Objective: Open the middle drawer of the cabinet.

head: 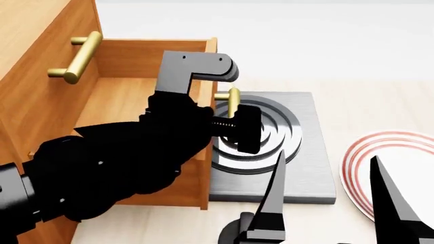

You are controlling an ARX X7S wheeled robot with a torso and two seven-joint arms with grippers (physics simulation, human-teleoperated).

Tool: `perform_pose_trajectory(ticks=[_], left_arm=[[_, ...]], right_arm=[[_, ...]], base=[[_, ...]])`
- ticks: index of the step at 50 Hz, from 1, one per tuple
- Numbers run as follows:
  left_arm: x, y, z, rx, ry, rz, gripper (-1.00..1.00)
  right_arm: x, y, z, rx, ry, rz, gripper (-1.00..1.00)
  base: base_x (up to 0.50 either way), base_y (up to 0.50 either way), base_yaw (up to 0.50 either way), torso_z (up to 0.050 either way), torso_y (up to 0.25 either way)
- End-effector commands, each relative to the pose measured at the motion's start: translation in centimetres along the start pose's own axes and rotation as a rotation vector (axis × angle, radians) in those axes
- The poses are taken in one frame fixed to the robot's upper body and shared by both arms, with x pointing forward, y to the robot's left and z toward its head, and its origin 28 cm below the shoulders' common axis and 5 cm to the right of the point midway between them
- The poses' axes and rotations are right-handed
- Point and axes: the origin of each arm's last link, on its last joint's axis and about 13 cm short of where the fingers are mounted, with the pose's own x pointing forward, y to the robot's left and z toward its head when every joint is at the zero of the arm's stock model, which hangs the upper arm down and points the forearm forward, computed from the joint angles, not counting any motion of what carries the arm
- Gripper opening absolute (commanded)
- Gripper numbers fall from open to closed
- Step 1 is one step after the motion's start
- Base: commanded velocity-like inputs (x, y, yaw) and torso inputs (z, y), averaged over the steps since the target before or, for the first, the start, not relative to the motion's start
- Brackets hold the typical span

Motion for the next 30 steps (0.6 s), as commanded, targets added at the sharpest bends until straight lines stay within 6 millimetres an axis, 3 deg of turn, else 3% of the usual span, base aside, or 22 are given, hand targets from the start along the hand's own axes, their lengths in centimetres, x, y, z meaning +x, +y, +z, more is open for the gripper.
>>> perform_pose_trajectory(ticks=[1,30], left_arm=[[-1.1,-4.4,4.5,0.035,-0.23,-0.242,1.0],[-2.5,-5.1,8.0,0.098,-0.284,-0.205,1.0]], right_arm=[[0.1,0.0,0.0,0.0,-0.001,0.002,1.0],[0.0,0.1,0.1,-0.001,-0.005,0.004,1.0]], base=[[0.0,-0.01,-0.01,0.0,0.0],[0.0,0.0,-0.01,0.0,0.002]])
